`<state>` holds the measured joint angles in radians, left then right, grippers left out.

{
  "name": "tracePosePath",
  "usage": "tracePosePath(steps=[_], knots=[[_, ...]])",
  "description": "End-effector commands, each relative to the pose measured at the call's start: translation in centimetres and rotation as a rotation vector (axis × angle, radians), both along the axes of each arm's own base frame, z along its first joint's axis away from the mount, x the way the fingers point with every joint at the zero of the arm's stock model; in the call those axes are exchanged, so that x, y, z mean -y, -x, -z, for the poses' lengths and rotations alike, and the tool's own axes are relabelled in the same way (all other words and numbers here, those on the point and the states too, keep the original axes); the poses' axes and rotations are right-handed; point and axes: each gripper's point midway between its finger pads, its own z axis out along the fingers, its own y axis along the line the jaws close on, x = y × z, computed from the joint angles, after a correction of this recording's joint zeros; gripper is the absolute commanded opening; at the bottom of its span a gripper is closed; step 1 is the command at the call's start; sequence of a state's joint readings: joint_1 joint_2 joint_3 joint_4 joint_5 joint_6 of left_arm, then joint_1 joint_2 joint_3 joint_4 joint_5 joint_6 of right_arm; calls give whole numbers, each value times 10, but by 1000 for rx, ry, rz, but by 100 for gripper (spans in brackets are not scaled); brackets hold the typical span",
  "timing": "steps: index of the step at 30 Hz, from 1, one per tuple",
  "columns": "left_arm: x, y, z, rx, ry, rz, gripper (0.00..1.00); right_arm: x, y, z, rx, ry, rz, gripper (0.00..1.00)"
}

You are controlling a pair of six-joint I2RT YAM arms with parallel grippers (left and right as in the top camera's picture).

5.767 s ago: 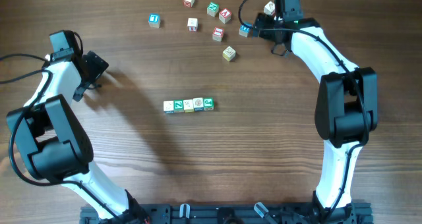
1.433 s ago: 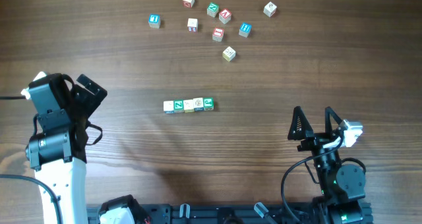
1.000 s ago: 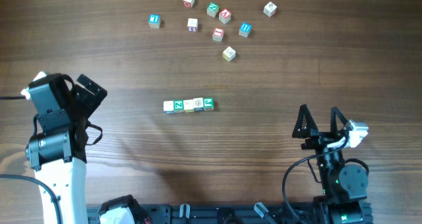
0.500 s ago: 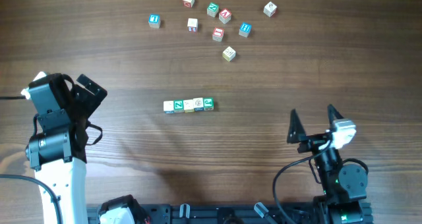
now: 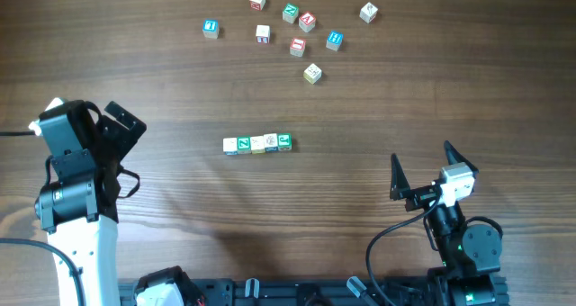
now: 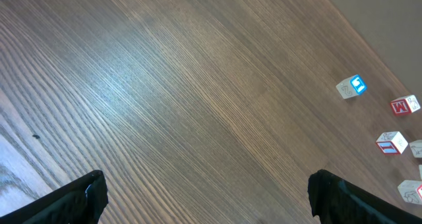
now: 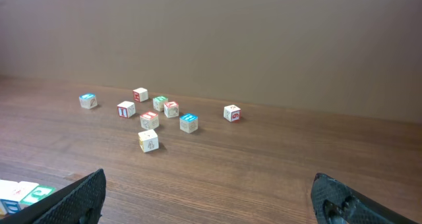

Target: Form a horizontal line

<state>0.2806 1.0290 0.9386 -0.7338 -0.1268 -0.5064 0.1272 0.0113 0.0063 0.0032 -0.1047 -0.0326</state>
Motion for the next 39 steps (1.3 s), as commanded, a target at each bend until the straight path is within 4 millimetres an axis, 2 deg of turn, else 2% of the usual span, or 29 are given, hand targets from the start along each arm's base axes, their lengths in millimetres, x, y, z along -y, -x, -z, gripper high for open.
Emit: tracePosePath(steps=[1, 10, 15, 19, 21, 24, 25, 27, 29, 33, 35, 36, 37, 39], knots=[[0, 1, 3, -7, -5, 3, 100, -2, 0, 0, 5, 18, -13, 100], [5, 4, 3, 0, -7, 15, 100, -2, 0, 0, 5, 18, -13, 100], [22, 41, -38, 185, -56, 39, 100, -2, 0, 0, 5, 18, -13, 100], [24, 50, -49, 228, -68, 39, 100, -2, 0, 0, 5, 18, -13, 100], [24, 50, -48, 225, -67, 39, 100, -2, 0, 0, 5, 18, -13, 100], [26, 59, -15, 164, -51, 41, 100, -2, 0, 0, 5, 18, -13, 100], [26, 58, -6, 220, -66, 40, 100, -2, 0, 0, 5, 18, -13, 100], [23, 48, -10, 382, -109, 39, 100, -2, 0, 0, 5, 18, -13, 100], [23, 47, -7, 498, -139, 39, 100, -2, 0, 0, 5, 18, -13, 100], [26, 59, 8, 558, -155, 38, 100, -2, 0, 0, 5, 18, -13, 100], [27, 63, -6, 624, -173, 38, 100, -2, 0, 0, 5, 18, -13, 100], [28, 66, -23, 700, -193, 37, 100, -2, 0, 0, 5, 18, -13, 100], [28, 67, -52, 841, -230, 35, 100, -2, 0, 0, 5, 18, -13, 100], [29, 69, -74, 965, -263, 34, 100, -2, 0, 0, 5, 18, -13, 100]])
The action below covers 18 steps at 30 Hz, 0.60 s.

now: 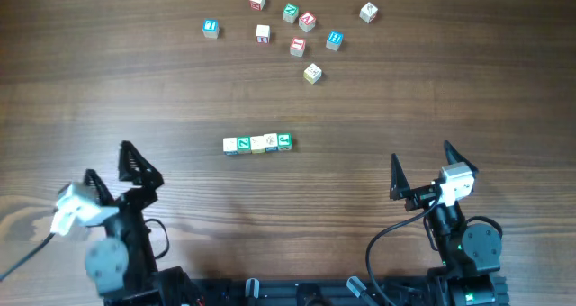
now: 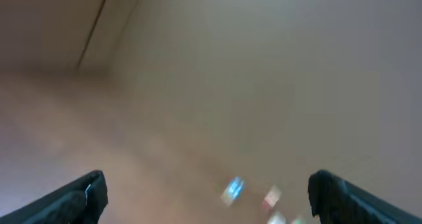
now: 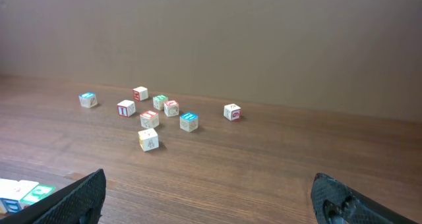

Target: Form a horizontal line

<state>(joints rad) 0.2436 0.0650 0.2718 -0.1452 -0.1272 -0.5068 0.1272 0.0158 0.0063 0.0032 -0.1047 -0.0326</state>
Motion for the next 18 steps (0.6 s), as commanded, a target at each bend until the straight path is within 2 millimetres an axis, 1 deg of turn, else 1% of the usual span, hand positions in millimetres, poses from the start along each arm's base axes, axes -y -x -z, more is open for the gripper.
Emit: tracePosePath(steps=[1, 3, 5, 6, 11, 14, 15, 16, 17, 18], knots=[[1, 3, -17, 113, -32, -1, 100, -2, 1, -1, 9, 18, -13, 100], [2, 4, -18, 119, -33, 4, 98, -2, 1, -1, 9, 18, -13, 100], [7, 2, -18, 147, -38, 26, 100, -2, 1, -1, 9, 18, -13, 100], [9, -1, -12, 139, -36, 38, 100, -2, 1, -1, 9, 17, -13, 100], [26, -17, 30, 49, -13, 120, 100, -2, 1, -1, 9, 18, -13, 100], [30, -22, 54, -3, -4, 140, 100, -2, 1, -1, 9, 18, -13, 100], [31, -25, 67, -30, 0, 145, 100, -2, 1, -1, 9, 17, -13, 100], [31, -26, 85, -85, 10, 145, 100, -2, 1, -1, 9, 17, -13, 100], [31, -26, 93, -118, 15, 145, 100, -2, 1, -1, 9, 18, -13, 100], [31, -26, 93, -117, 15, 145, 100, -2, 1, -1, 9, 18, -13, 100]])
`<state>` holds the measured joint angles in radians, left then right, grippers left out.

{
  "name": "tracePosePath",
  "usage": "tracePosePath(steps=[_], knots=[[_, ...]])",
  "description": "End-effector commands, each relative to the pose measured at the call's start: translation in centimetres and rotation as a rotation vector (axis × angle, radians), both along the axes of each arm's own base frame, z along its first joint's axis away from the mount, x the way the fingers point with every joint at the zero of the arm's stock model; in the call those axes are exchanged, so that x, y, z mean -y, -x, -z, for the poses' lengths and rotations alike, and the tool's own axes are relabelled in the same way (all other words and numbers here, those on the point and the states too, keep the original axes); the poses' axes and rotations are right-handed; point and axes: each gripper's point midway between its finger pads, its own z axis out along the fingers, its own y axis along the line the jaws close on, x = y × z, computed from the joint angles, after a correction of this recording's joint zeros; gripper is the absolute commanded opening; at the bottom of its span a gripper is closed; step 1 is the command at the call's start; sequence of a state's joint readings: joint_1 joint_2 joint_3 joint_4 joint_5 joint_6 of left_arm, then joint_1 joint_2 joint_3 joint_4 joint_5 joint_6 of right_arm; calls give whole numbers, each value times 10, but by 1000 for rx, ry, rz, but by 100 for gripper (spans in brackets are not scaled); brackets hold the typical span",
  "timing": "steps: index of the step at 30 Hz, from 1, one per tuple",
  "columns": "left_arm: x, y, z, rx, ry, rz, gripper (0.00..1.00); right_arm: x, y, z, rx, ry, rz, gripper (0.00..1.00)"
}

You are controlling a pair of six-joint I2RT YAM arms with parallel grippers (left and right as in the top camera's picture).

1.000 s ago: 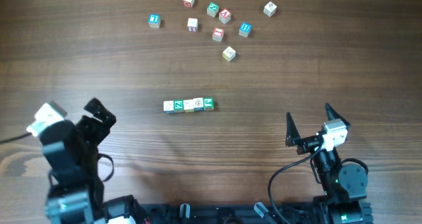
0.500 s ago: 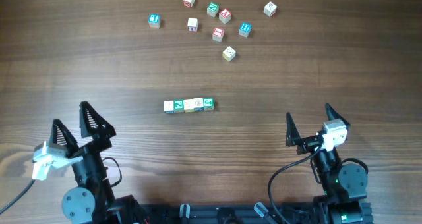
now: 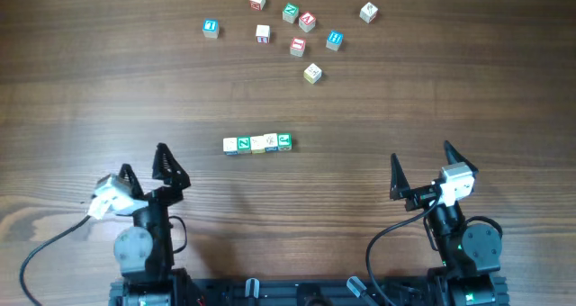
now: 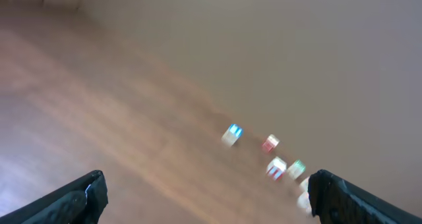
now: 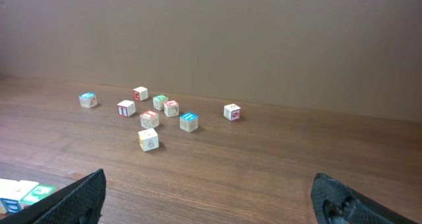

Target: Form a horizontal line

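A short row of small letter blocks [image 3: 257,143] lies side by side at the table's middle; its end shows low left in the right wrist view [image 5: 20,194]. Several loose blocks [image 3: 298,46] are scattered at the far side, also seen in the right wrist view [image 5: 149,119] and, blurred, in the left wrist view [image 4: 231,134]. My left gripper [image 3: 145,166] stands open at the near left, nothing between its fingers. My right gripper [image 3: 420,166] stands open at the near right, also holding nothing.
The wooden table [image 3: 432,90] fills the overhead view. A plain brown wall [image 5: 264,39] rises behind its far edge. A cable [image 3: 45,247] runs from the left arm's base toward the near left corner.
The left arm has moved right and settled lower over its base, its open fingers now pointing at the far blocks. The right arm and all blocks are unchanged.
The left arm first stood raised at the far left edge, gripper open, looking down at bare table. Then it was folded down near the front edge. Now it rests over its base. The row of blocks, the loose blocks and the right arm kept their places.
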<state>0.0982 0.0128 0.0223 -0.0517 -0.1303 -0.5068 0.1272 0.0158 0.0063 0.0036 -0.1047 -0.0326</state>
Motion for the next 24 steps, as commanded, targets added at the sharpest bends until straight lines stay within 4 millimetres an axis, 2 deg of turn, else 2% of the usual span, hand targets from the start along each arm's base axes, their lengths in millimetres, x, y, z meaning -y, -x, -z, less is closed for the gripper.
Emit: tracePosePath(steps=[1, 18, 21, 24], knots=[[1, 0, 8, -16, -4, 3, 100, -2, 1, -1, 9, 18, -13, 100], [1, -1, 9, -23, -12, 3, 100, -2, 1, -1, 9, 18, -13, 100], [1, -1, 9, -78, -246, 20, 100, -2, 1, -1, 9, 18, -13, 100], [1, -1, 10, -82, -259, 20, 100, -2, 1, -1, 9, 18, -13, 100]])
